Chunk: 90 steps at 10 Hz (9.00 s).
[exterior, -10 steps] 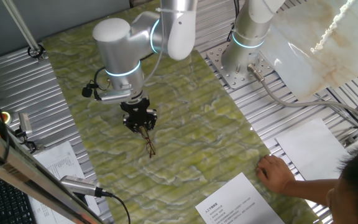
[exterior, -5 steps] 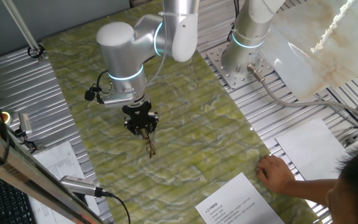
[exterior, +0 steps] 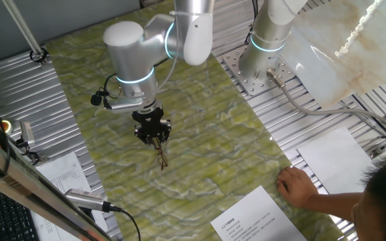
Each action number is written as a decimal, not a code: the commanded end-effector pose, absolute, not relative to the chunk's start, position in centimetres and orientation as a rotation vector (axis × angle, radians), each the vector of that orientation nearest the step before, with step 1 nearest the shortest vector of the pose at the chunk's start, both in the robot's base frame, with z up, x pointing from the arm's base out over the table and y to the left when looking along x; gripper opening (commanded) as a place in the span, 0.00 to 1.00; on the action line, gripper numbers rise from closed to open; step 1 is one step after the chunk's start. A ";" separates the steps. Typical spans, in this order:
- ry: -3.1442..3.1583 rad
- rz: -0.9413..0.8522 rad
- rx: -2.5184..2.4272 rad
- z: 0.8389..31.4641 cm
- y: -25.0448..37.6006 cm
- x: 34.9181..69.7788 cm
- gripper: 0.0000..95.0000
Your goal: Unfold the leg of the glasses (with one hand)
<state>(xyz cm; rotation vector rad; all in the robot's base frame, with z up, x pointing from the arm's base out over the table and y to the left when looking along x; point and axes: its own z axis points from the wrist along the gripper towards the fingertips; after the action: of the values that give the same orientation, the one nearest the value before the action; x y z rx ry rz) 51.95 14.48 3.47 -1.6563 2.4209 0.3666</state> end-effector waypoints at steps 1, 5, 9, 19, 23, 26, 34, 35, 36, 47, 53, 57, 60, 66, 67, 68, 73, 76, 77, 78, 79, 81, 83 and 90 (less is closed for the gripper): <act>2.422 0.366 -1.657 3.3 14.5 51.9 0.20; 2.428 0.365 -1.644 2.8 15.3 51.7 0.20; 2.425 0.357 -1.643 2.5 15.6 51.6 0.20; 2.430 0.322 -1.643 2.4 16.0 51.6 0.00; 2.449 0.300 -1.637 2.4 16.0 51.6 0.00; 2.443 0.312 -1.629 3.4 15.8 51.9 0.00; 2.379 0.338 -1.517 5.5 15.4 52.4 0.00; 2.382 0.337 -1.516 6.0 15.3 52.4 0.00; 2.386 0.335 -1.515 6.3 15.3 52.5 0.00; 2.314 0.401 -1.456 9.1 15.2 52.8 0.00; 2.268 0.439 -1.429 9.8 15.1 52.9 0.00; 2.268 0.432 -1.440 9.9 15.2 53.0 0.00; 2.265 0.427 -1.448 9.9 15.2 53.0 0.20; 2.294 0.293 -1.562 10.9 15.7 54.5 0.20; 2.291 0.200 -1.648 11.0 15.6 55.1 0.20; 2.282 0.170 -1.683 10.8 15.4 55.3 0.20; 2.232 0.174 -1.730 8.6 14.4 55.2 0.20; 2.242 0.207 -1.732 8.5 14.4 55.1 0.20; 2.244 0.233 -1.743 8.5 14.4 55.0 0.20; 2.262 0.267 -1.743 8.3 14.4 54.5 0.20; 2.259 0.266 -1.749 8.0 14.3 54.0 0.20; 2.250 0.263 -1.759 7.6 14.2 53.5 0.20; 2.252 0.266 -1.757 7.4 14.6 53.5 0.20; 2.264 0.247 -1.756 7.2 15.5 53.5 0.00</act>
<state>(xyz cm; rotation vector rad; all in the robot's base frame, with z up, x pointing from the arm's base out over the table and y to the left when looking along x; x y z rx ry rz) 53.71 15.44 7.21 -1.7518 2.2656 0.2444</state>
